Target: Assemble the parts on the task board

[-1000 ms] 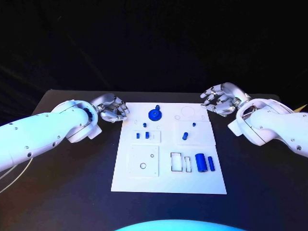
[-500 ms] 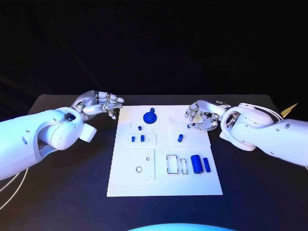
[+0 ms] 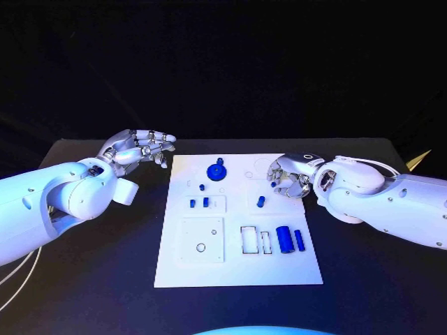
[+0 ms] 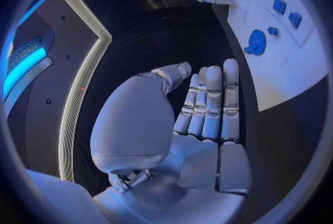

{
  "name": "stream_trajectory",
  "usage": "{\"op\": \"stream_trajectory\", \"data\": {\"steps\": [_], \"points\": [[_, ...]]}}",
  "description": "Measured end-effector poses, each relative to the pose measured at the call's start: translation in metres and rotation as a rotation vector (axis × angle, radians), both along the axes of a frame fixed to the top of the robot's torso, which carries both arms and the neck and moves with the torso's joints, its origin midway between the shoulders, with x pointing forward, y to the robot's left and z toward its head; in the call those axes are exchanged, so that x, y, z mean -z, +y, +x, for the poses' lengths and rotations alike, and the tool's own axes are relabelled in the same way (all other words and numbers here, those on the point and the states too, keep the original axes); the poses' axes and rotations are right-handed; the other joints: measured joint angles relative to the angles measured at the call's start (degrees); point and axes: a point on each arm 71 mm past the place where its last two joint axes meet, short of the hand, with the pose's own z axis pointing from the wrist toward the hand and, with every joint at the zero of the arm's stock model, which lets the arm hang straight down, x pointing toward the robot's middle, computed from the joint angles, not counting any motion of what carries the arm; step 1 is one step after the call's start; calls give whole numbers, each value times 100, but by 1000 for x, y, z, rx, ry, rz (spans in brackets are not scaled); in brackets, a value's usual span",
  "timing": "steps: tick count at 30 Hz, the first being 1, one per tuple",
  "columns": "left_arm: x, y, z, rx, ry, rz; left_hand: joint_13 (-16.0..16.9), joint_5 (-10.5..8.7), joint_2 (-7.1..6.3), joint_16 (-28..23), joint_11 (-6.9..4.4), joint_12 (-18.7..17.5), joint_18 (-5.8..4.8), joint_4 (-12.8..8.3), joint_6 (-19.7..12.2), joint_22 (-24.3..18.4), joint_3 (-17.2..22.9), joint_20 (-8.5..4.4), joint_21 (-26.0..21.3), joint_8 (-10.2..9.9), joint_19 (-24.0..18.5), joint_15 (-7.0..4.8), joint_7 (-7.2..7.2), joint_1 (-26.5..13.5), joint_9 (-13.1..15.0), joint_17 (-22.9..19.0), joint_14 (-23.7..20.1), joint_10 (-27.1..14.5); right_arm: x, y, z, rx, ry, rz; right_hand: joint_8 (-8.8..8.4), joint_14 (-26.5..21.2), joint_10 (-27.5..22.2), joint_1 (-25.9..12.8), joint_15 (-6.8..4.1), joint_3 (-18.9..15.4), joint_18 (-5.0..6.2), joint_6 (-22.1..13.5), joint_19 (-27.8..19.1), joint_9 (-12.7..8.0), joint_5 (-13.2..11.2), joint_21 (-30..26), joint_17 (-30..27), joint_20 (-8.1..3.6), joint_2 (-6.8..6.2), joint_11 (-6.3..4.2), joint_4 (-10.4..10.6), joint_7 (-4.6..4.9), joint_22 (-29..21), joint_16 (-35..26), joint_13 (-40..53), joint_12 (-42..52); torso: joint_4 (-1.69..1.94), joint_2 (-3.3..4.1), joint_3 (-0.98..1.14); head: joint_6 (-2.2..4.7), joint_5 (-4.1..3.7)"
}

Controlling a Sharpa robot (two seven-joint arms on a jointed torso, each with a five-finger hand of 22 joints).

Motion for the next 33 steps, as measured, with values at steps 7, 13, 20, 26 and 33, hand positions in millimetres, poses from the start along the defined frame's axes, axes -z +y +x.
{"op": "stream_trajectory", "data": {"steps": [7, 13, 20, 26, 33], "points": [[-1, 1, 0, -3, -2, -14, -1, 0, 0, 0, 0, 0, 0, 0, 0, -5, 0, 0, 0, 0, 0, 0, 0, 0, 0, 0, 0, 0, 1, 2, 0, 0, -19, -22, 0, 0, 56, -30, 0, 22, 0, 20, 21, 0, 0, 59, 31, 16, 30, -2, -22, 20, 39, 38, -30, -24, 0, -4, -1, -16, 8], [-1, 1, 0, -6, -2, -19, -1, 0, 0, -22, 0, 0, 0, 0, 0, -5, 0, 0, 0, 0, 0, 0, 0, 0, 0, -5, 0, 0, 2, 5, 1, 2, -33, -28, 0, 21, 333, -114, -21, 161, 0, 215, 269, 12, 0, 665, 409, -19, 117, -43, -126, -15, 460, 412, -150, -47, 2, -6, -1, -24, 9], [-1, 1, -1, -3, -2, -20, 9, 0, 0, -7, 0, 61, 0, -18, -13, -30, -18, 8, -21, 0, 29, 0, 12, 0, -7, 0, 64, 1, 2, 6, 3, 10, -43, -30, 137, 26, 726, -85, -97, 412, -182, 551, 357, 106, 0, 1284, 578, -53, 291, -159, -302, -124, 793, 660, -232, -126, 2, -5, 3, -29, 12], [-1, -1, -2, 11, -5, -13, 10, 0, 0, 7, 0, 62, 0, -24, -21, -30, -23, 10, -21, 0, 54, -10, 20, 0, -7, 7, 73, 1, 3, 7, 3, 14, -45, -35, 222, 28, 941, -73, -136, 503, -182, 688, 376, 179, -10, 1457, 578, -73, 364, -225, -474, -176, 794, 660, -235, -188, -1, -5, 5, -38, 8], [-2, -3, -3, 30, -12, -2, 10, 0, 0, 28, 0, 62, 0, -24, -42, -30, -23, -1, -21, 0, 65, 9, 0, 0, -9, 15, 95, 1, 5, 9, 2, 14, -56, -39, 223, 29, 983, -65, -136, 527, -181, 735, 376, 218, -15, 1457, 578, -73, 402, -246, -563, -183, 794, 637, -264, -270, -4, -5, 7, -52, 13]]}}
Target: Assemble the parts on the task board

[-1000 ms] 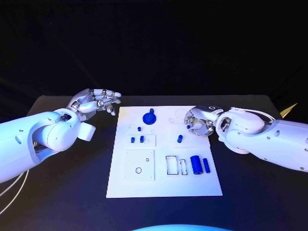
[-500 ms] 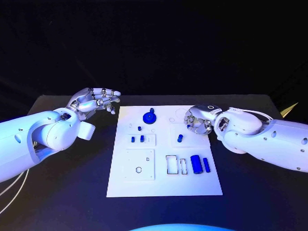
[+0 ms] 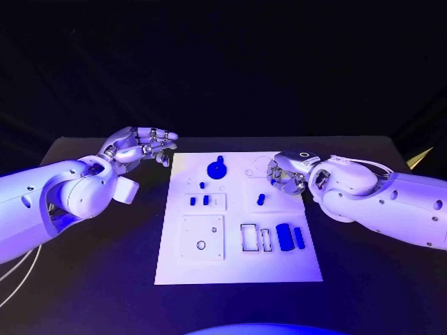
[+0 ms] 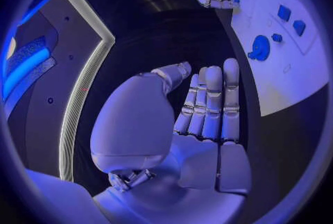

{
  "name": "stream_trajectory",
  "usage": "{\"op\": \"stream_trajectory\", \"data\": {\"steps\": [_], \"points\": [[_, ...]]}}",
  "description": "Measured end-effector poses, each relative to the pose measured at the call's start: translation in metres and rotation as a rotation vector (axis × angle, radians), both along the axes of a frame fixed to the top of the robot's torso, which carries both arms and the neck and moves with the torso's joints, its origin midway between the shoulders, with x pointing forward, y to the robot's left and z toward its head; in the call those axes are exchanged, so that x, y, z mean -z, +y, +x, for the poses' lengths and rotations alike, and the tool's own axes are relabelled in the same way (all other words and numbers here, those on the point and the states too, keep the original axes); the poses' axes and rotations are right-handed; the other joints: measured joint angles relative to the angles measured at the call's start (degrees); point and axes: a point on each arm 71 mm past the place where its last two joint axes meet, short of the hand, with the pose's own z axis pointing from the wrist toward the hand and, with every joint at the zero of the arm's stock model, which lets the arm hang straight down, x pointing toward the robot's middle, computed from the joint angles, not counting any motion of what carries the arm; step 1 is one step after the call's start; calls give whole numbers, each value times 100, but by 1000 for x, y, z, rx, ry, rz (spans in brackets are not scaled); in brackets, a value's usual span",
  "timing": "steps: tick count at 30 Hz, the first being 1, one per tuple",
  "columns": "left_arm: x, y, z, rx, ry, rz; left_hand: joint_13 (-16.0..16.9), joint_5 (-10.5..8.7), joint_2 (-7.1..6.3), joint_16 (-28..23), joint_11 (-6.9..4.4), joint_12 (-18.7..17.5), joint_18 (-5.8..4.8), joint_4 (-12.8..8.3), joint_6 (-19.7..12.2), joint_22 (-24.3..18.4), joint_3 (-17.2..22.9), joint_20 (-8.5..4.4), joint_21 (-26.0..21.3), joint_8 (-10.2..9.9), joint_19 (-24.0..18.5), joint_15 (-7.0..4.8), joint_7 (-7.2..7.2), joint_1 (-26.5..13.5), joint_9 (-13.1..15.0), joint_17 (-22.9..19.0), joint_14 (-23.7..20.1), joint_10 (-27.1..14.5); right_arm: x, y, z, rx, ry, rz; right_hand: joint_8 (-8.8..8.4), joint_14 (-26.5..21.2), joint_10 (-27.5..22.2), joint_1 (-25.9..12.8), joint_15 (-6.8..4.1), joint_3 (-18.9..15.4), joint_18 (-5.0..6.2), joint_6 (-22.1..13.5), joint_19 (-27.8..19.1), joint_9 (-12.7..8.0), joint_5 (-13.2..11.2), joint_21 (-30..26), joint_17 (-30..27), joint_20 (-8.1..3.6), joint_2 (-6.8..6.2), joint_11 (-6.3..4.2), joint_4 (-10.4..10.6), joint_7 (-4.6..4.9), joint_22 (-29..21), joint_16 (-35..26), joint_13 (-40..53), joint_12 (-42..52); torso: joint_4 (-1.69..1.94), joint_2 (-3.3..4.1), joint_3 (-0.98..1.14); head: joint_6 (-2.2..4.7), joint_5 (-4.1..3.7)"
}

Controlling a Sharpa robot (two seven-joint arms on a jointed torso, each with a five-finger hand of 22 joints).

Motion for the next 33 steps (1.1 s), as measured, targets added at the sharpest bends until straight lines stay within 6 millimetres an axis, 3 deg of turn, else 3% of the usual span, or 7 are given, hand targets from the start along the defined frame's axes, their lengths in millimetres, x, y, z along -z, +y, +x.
{"op": "stream_trajectory", "data": {"steps": [33], "points": [[1, 1, 0, 12, 5, 1, -2, 32, 76, 22, 0, 0, 0, -33, -20, -4, 2, -9, 0, 0, 51, -19, 20, 76, -14, 17, 19, 0, 6, -5, -9, 42, -47, 74, 9, 0, 106, -76, -39, 40, 1, 39, -1, 70, -16, 200, -4, 0, 136, 5, -87, 3, -2, 0, -78, -177, 6, -7, -7, 2, -19]]}}
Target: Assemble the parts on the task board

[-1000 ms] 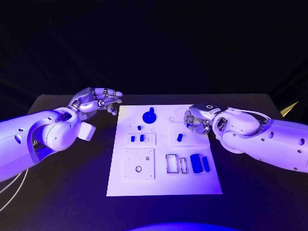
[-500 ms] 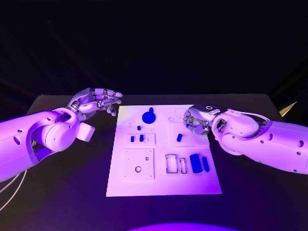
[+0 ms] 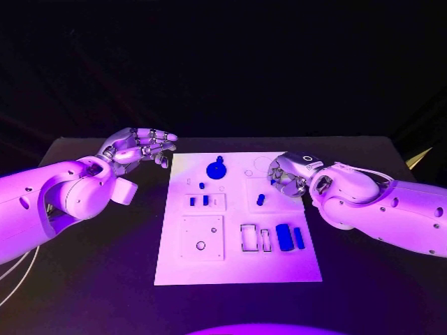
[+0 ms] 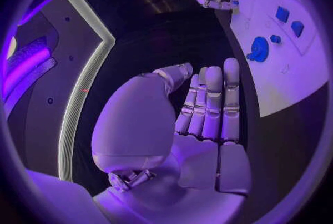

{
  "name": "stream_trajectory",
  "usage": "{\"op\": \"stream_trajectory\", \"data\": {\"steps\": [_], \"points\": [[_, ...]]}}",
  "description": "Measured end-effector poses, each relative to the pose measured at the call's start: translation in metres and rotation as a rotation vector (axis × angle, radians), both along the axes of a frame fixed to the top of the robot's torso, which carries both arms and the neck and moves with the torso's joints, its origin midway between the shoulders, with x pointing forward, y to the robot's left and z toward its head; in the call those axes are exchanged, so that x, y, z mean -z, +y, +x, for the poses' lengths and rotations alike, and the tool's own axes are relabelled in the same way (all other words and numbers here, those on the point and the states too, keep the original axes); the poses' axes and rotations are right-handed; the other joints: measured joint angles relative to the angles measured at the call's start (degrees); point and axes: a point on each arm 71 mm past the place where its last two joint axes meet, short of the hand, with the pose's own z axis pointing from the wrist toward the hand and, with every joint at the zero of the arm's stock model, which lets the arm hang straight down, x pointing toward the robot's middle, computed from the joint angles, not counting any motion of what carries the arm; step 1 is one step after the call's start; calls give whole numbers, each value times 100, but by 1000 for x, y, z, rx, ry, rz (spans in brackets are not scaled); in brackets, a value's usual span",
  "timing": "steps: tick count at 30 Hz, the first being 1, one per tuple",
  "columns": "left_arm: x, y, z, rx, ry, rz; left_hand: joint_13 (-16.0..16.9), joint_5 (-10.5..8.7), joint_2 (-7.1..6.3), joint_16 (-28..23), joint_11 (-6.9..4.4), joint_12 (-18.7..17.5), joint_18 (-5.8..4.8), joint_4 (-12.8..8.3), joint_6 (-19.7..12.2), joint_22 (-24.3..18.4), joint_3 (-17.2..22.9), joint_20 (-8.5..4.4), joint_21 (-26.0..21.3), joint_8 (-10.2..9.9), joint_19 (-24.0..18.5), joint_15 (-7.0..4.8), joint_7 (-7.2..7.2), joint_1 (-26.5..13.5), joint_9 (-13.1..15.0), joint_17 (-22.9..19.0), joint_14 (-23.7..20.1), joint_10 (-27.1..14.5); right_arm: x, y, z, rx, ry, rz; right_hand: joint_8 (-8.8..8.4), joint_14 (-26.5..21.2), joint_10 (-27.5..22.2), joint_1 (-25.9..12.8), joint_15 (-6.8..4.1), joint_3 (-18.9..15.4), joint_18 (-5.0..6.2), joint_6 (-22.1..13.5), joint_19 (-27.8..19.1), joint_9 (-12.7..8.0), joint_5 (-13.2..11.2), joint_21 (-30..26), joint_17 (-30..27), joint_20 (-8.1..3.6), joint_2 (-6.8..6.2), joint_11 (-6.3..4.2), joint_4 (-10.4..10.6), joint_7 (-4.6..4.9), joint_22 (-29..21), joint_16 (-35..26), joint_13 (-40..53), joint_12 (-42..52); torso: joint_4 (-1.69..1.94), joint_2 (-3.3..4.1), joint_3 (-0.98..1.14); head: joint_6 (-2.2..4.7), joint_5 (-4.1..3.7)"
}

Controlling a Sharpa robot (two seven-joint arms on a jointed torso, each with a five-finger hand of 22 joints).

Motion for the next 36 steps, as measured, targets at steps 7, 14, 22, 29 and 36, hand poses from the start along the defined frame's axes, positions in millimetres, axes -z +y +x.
{"op": "stream_trajectory", "data": {"steps": [7, 14, 22, 29, 36], "points": [[0, 1, 0, -5, 8, -13, 0, 0, 0, 0, 0, 0, 0, 0, -21, 0, 0, 0, 0, 0, 0, 0, 21, 0, 0, 3, 0, 0, -5, -3, -2, 7, -14, 29, 10, 0, 0, 1, 0, -15, 1, 1, 0, 5, 0, 0, 0, 0, 0, 0, -14, -3, -1, 0, 5, 0, -3, -1, 0, 3, 0], [0, 1, 0, -7, 12, -25, -1, 0, 0, 0, 0, 0, 0, 0, -21, 0, 0, 0, 0, 0, 0, 0, 21, 0, 0, 3, -1, 0, -13, -6, -5, 14, -29, 65, 35, 0, 1, 1, 0, -15, 0, 0, 0, 35, 0, 0, -1, 0, 0, 2, -14, -22, -1, 0, 6, 0, -5, -1, -1, 9, -5], [0, 1, 0, -9, 14, -32, -1, 0, 0, 0, 0, 0, 0, -16, -21, 0, 16, 0, 0, 0, 0, 0, 21, 0, 1, 3, -1, 0, -23, 6, -20, -22, -34, 120, 35, 0, 18, 0, 1, -16, 0, -1, 0, 27, -1, 0, -1, 0, -2, -6, -14, -24, -2, 0, 6, -22, -6, 1, -1, 9, -7], [0, -1, 0, -4, 13, -36, -1, 0, 0, 0, 0, 0, 0, -16, -21, 1, 16, 0, 0, 0, -1, 0, 21, 0, 1, 2, 0, 0, -31, 31, -39, -96, -26, 176, 34, 0, 27, -1, 1, -16, 0, -5, 0, 19, -2, 0, -1, 0, -3, -14, -13, -27, -2, 0, 3, -23, -2, 3, -4, -10, 29], [-1, -3, -1, 0, 13, -38, -1, 0, 0, 0, 0, 0, 0, -32, -41, 1, 0, 0, 0, 0, -1, 0, 0, 0, -6, 2, -1, 0, -36, 63, -54, -179, -15, 218, 28, 0, 29, -1, 1, -16, 1, 11, 21, 24, -5, 0, -1, -21, -3, -12, -13, -10, 3, 0, 2, -23, -2, 3, -12, -55, 166]]}}
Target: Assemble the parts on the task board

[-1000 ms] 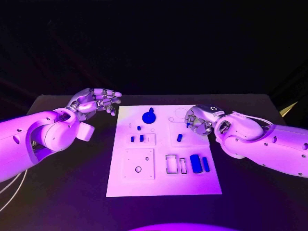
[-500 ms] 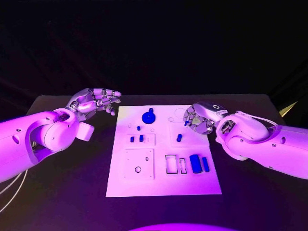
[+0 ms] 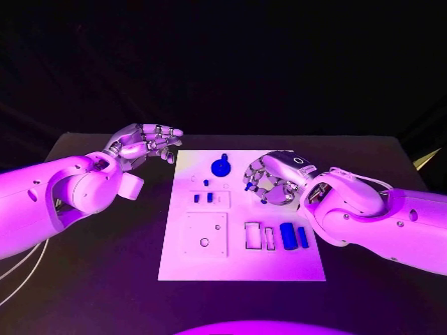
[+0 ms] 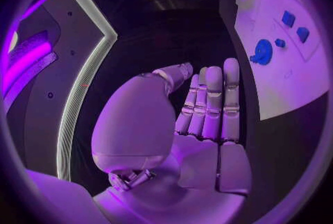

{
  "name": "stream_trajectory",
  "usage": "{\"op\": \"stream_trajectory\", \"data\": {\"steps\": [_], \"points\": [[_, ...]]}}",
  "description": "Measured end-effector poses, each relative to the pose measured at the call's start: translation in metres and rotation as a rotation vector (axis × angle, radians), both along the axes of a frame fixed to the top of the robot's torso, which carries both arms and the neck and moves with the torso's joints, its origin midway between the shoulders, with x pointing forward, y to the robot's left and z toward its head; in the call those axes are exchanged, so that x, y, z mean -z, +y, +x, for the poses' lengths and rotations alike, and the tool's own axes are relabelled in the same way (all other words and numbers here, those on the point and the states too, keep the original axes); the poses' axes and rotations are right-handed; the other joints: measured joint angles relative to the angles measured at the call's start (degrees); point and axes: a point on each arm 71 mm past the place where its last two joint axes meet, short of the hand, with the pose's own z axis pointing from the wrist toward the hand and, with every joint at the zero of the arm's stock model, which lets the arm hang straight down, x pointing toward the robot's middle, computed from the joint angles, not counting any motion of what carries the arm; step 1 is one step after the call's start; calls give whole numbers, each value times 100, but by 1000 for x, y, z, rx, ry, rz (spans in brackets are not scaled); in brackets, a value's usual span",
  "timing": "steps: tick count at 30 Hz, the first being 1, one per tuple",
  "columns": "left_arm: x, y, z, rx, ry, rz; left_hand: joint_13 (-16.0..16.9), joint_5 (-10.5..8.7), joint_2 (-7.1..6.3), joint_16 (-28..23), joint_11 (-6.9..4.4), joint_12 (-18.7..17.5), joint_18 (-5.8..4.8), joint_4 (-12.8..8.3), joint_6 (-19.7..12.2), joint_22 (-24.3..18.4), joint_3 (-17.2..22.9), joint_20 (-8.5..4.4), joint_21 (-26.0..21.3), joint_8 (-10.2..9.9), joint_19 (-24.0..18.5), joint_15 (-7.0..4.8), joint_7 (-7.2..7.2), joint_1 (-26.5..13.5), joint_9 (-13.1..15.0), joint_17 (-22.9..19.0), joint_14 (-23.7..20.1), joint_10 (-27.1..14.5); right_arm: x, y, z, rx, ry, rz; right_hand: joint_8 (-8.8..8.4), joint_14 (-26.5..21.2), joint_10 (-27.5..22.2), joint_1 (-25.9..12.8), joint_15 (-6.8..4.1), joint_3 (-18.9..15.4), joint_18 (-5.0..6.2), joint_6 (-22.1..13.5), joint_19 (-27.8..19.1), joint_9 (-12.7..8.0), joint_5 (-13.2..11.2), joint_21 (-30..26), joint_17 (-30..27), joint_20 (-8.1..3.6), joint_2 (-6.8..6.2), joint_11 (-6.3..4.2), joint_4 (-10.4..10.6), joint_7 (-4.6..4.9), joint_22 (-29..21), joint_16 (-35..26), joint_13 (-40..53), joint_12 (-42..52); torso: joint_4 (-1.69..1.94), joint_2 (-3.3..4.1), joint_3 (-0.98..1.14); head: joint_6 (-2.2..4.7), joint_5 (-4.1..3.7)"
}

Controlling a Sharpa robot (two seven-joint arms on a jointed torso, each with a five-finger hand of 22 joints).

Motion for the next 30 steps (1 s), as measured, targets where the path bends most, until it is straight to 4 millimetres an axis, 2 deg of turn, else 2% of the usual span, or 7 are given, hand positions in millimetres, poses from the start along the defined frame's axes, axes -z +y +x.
{"op": "stream_trajectory", "data": {"steps": [7, 10, 19, 30], "points": [[0, -4, -1, 8, 0, -3, 0, 0, 0, 0, 12, 0, 0, 0, 0, 0, 0, 0, 0, 0, 0, 0, 0, 0, 0, -1, 0, -13, 2, 24, -8, -59, 11, 19, -7, 0, 0, -1, 0, -16, 0, 0, 0, 7, -1, 0, 0, 0, 1, 1, -15, 0, 0, 0, 0, 0, 1, -1, -2, -69, 186], [0, -5, -1, 11, 0, -4, 0, 0, 0, 0, 20, 0, 0, 0, 0, 0, 0, 0, 0, 0, 0, 0, 0, 0, 0, 1, 0, -20, 5, 32, -12, -78, 20, 23, -17, 0, 1, -19, 0, -16, 0, -1, 0, 6, -1, 0, 0, 0, 18, 1, -15, 0, 0, 0, -1, 0, -1, -1, -2, -90, 232], [0, -8, -1, 18, 0, -4, 0, 0, 0, 0, 20, 0, 0, 0, 0, 0, 0, 0, 0, 0, 0, 0, 0, 0, 1, 4, 0, -20, 24, 51, -17, -114, 59, 13, -30, 0, 6, -24, 0, -16, 0, -2, 0, 3, -12, 0, 0, 0, 23, 7, -15, 0, -1, 0, -2, -22, -1, -1, 4, -160, 312], [0, -11, -1, 27, -8, 8, 0, 0, 0, 0, 20, 0, 0, -15, -20, 0, 15, 0, 0, 0, 0, 0, 20, 0, -4, 4, 0, -20, 42, 59, -20, -131, 96, -19, -16, 0, 6, -24, 0, -16, 0, -6, 0, 11, -20, 0, -1, 0, 22, 8, -15, 1, -2, 0, -13, -22, -2, 3, 6, -236, 397]]}}
